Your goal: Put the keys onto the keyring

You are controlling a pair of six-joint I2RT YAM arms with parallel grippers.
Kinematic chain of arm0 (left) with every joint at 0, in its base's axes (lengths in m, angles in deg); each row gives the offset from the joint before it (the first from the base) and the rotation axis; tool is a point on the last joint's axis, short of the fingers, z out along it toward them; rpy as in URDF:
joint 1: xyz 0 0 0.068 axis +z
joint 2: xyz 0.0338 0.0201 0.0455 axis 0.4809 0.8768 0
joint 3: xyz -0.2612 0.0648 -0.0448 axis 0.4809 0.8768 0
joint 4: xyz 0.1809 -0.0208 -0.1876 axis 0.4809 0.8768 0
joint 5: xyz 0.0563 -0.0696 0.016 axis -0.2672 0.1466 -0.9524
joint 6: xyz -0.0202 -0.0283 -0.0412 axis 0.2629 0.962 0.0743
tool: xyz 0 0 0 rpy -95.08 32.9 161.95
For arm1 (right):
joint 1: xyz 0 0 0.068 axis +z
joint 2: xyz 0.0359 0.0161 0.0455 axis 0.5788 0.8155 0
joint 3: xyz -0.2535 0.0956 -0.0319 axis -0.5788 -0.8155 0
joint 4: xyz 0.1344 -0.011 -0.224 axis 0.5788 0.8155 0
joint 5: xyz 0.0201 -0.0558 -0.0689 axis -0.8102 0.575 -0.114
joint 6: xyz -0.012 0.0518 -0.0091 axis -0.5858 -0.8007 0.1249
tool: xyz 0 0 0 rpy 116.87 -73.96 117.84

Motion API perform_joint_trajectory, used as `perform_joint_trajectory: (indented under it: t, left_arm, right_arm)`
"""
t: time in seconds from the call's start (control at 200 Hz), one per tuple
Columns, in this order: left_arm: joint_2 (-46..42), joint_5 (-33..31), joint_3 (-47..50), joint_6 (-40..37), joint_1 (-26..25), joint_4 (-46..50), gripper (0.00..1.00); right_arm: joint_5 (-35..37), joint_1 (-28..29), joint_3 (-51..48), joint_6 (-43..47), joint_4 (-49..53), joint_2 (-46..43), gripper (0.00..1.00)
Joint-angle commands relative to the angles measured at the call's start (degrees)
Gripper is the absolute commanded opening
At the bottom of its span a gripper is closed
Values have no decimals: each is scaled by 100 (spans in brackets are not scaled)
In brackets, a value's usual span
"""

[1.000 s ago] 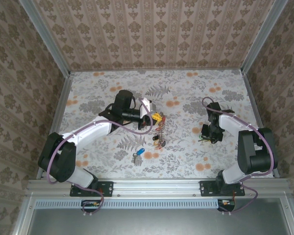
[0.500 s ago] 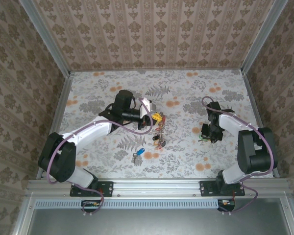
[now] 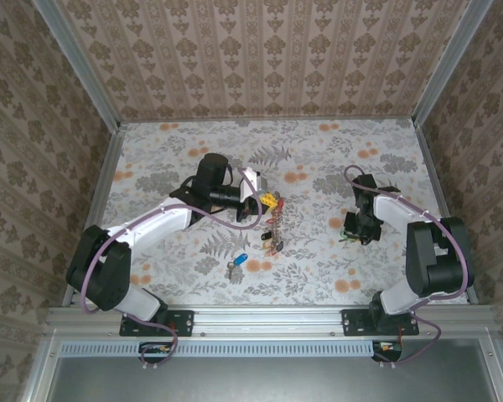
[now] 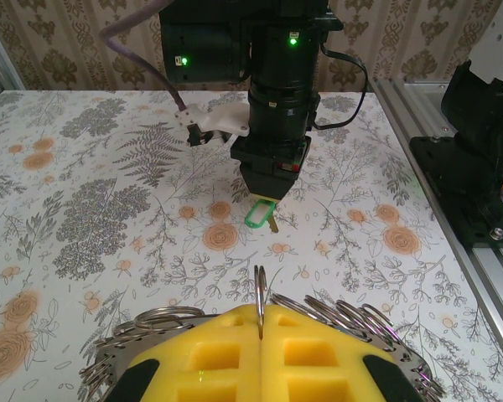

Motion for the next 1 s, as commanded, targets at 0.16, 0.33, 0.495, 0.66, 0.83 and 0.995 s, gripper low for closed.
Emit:
perform_joint_trajectory:
  t: [0.16, 0.33, 0.495, 0.66, 0.83, 0.995]
  left_arm:
    - [-3, 269, -274, -86, -23, -107, 0]
    - [1, 269, -274, -85, -23, -103, 0]
    - [7, 258, -270, -87, -23, -111, 0]
    - [12, 260, -244, -39, -23, -202, 0]
    - [25, 293, -233, 33, -22, -311, 0]
    - [29, 293, -226, 88, -30, -381, 0]
  right_arm:
    - [41, 29, 99, 57, 166, 79, 13]
    - [39, 29, 107, 72, 179, 71, 10]
    - [13, 34, 128, 98, 160, -60, 4]
    - [-198, 100, 1, 258, -178, -917, 0]
    - [-1374, 159, -599, 704, -1378, -2364, 0]
    - [-2493, 253, -1222, 1339, -2537, -3720, 0]
